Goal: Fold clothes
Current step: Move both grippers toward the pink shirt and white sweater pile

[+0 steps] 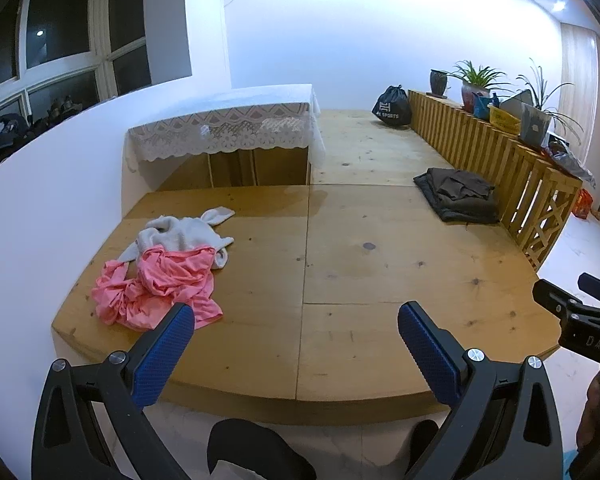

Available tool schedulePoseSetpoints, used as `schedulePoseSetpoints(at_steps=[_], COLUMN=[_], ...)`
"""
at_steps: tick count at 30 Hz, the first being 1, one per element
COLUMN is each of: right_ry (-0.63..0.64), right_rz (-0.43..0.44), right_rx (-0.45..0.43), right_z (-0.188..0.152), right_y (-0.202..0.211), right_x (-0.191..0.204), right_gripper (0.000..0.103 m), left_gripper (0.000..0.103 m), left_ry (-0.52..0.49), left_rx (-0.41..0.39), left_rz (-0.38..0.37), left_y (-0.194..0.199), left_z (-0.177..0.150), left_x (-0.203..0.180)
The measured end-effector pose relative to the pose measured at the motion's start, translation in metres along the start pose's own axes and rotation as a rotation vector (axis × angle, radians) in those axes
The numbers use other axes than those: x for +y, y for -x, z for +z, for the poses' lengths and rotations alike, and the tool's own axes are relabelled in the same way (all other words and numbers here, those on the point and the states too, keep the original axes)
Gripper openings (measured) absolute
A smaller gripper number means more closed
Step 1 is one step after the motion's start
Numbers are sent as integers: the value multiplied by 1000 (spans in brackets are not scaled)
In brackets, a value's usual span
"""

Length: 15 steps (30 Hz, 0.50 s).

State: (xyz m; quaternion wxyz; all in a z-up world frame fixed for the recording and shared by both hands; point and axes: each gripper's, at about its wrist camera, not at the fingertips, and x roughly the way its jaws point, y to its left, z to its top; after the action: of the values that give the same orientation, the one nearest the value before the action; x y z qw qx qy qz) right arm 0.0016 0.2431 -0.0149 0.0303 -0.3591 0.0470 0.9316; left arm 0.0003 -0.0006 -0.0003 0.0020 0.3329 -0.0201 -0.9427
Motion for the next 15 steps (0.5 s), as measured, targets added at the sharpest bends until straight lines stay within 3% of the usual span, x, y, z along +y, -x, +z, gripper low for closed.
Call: schedulePoseSetpoints(at_steps=[7,15], right_ry=[0,17], right_rz=[3,6], right_rx=[-2,17], right_z=[-6,-4], right_y=[-4,-13], right_x=[3,6], right_gripper=[103,103], left_gripper=[102,102], left_ry=[7,-10], left_rx=[-20,17], left_rz=[-8,29], left_y=[1,-11], left_z=[-6,1], left_x=[8,2])
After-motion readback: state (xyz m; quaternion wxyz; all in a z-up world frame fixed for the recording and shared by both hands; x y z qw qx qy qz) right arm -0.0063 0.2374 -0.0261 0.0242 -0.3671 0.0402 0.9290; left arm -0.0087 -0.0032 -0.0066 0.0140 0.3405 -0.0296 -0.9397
